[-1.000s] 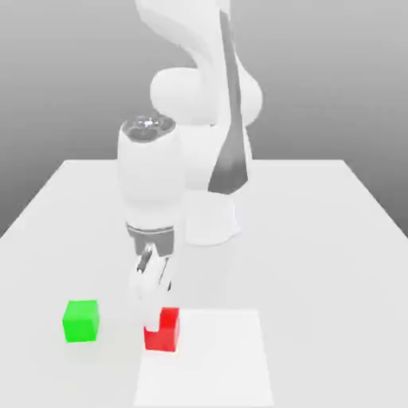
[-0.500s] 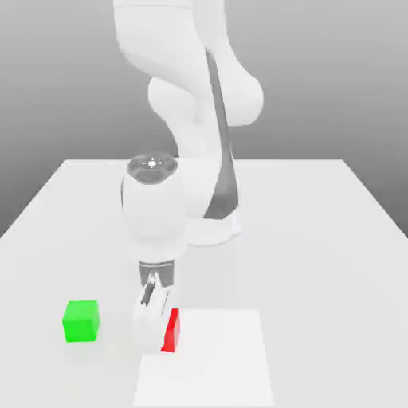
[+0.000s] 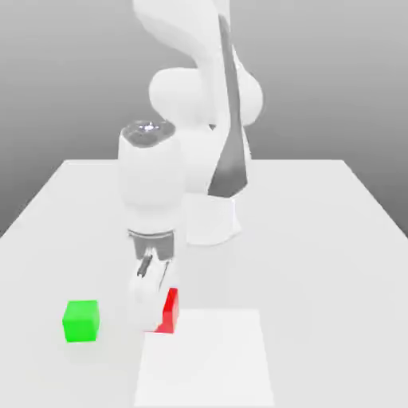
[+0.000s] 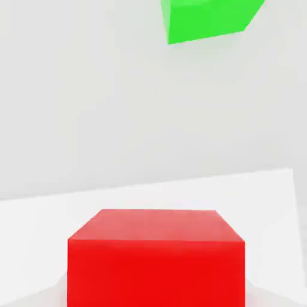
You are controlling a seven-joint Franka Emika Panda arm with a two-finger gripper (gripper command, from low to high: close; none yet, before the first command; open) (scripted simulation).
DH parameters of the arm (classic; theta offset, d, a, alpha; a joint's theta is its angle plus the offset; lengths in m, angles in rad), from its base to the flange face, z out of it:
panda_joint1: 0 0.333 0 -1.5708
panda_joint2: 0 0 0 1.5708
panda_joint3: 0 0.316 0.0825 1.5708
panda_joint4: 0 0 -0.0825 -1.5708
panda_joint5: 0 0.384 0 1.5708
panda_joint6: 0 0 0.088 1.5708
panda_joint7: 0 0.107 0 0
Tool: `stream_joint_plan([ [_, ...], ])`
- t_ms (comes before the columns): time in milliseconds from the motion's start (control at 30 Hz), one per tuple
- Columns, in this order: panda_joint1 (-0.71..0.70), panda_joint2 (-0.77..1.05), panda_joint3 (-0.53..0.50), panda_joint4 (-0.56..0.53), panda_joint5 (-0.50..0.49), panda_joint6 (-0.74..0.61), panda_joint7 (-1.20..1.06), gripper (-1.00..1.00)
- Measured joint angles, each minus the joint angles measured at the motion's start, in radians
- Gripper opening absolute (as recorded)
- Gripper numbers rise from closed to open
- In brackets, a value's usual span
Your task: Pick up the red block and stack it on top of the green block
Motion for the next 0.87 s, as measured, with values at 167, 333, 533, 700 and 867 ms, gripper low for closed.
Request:
stream_joint_plan([
  [167,0.032,-0.039,-0.041,-0.002,0.010,-0.050,-0.076,-1.00],
  [333,-0.057,-0.063,-0.168,0.021,0.005,-0.100,-0.225,-1.00],
  [533,-0.144,-0.093,-0.223,0.051,0.027,-0.154,-0.422,-1.00],
  [700,-0.158,0.030,-0.227,0.062,0.002,-0.039,-0.428,-1.00],
  [867,-0.154,0.094,-0.231,0.064,-0.011,0.021,-0.420,1.00],
])
